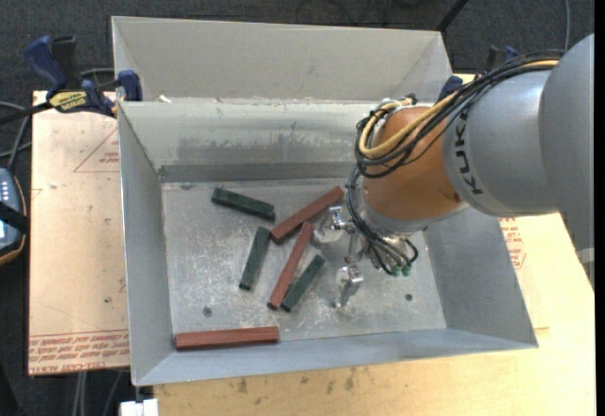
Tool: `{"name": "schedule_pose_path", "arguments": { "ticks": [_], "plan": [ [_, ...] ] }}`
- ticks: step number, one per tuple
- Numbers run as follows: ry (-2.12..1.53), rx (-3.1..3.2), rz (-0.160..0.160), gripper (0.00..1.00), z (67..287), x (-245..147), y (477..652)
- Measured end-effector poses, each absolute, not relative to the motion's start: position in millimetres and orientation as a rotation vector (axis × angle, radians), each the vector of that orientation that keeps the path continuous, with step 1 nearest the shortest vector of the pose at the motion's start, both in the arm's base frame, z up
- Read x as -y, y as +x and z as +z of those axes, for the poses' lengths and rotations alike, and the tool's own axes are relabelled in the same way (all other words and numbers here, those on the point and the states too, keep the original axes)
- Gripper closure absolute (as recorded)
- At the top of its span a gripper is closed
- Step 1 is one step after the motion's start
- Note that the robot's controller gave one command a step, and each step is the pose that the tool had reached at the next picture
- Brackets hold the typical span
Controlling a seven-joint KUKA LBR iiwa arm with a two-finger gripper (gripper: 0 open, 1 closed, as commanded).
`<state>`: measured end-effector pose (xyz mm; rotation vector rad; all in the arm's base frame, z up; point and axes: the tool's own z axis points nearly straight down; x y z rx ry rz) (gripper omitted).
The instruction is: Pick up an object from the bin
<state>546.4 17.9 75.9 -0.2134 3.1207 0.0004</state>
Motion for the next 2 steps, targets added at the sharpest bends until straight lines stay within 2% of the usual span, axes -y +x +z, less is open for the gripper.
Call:
{"name": "schedule_pose_path", "arguments": {
  "ticks": [1,2],
  "plan": [
    [-0.536,-3.073,-0.004,1.0,78.3,-71.7,539.8],
    [-0.536,-3.073,-0.004,1.0,78.3,-71.7,539.8]
  ]
}}
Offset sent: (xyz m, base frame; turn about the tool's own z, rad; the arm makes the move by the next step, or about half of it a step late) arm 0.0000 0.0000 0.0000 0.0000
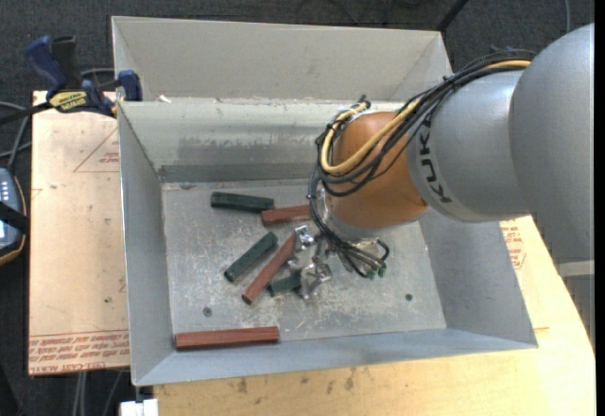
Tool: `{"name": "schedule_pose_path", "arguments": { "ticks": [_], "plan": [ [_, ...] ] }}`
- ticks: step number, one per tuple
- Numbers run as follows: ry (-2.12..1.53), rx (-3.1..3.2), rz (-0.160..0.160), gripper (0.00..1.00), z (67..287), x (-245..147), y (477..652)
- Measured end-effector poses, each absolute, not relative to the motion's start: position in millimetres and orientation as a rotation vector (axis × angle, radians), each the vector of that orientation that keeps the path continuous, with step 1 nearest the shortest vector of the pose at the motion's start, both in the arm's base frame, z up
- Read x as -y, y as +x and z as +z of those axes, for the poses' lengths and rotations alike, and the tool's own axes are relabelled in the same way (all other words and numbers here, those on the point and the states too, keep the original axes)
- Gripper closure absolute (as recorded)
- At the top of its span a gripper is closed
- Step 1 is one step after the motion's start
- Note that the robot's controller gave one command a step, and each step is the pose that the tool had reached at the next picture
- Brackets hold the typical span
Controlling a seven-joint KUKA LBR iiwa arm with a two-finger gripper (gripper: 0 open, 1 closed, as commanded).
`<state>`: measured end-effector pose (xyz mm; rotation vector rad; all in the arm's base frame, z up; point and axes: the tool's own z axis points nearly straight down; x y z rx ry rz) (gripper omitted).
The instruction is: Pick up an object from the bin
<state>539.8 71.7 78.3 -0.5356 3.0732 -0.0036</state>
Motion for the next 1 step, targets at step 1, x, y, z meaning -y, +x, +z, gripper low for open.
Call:
{"name": "schedule_pose_path", "arguments": {
  "ticks": [1],
  "plan": [
    [-0.559,-3.08,0.0,1.0,266.4,-67.9,527.8]
  ]
}}
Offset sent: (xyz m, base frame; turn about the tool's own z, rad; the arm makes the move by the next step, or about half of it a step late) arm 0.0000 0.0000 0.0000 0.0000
